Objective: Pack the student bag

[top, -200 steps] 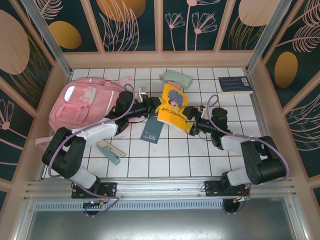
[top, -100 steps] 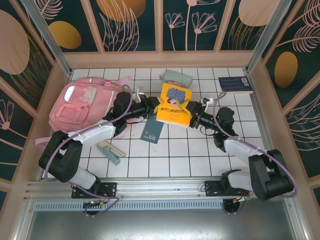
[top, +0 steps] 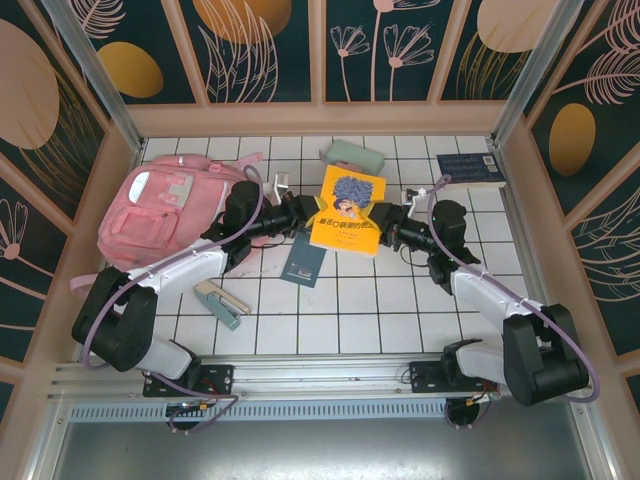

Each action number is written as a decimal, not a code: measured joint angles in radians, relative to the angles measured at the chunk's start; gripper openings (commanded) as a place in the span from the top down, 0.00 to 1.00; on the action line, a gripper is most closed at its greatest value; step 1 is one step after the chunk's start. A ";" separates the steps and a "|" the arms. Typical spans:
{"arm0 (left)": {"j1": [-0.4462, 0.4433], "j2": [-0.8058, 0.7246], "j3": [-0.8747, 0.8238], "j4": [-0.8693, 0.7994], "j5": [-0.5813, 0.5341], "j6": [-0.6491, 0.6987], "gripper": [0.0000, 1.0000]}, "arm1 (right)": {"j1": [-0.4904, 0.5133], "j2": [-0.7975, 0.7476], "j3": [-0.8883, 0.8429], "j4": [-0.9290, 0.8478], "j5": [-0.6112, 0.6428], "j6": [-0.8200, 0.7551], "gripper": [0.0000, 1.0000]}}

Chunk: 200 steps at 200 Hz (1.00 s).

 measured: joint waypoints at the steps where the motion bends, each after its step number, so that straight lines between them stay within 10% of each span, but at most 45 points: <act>1: 0.000 0.000 0.000 -0.001 0.000 0.001 1.00 | 0.000 0.000 0.000 0.000 0.000 0.000 0.66; 34: -0.006 0.000 0.003 -0.024 -0.001 0.034 1.00 | 0.001 0.013 0.000 0.003 0.000 -0.014 0.90; 60: -0.008 0.000 0.038 -0.113 -0.013 0.096 0.60 | 0.001 0.013 0.001 -0.005 0.000 -0.028 1.00; 102: 0.019 -0.021 0.216 -0.493 -0.150 0.320 0.40 | -0.002 -0.045 0.011 -0.182 0.047 -0.172 1.00; 163: 0.063 0.053 0.499 -1.004 -0.732 0.703 0.38 | 0.009 -0.063 0.012 -0.442 0.138 -0.396 1.00; 200: 0.063 0.194 0.512 -1.125 -0.871 0.816 0.40 | 0.013 -0.034 0.013 -0.470 0.138 -0.453 1.00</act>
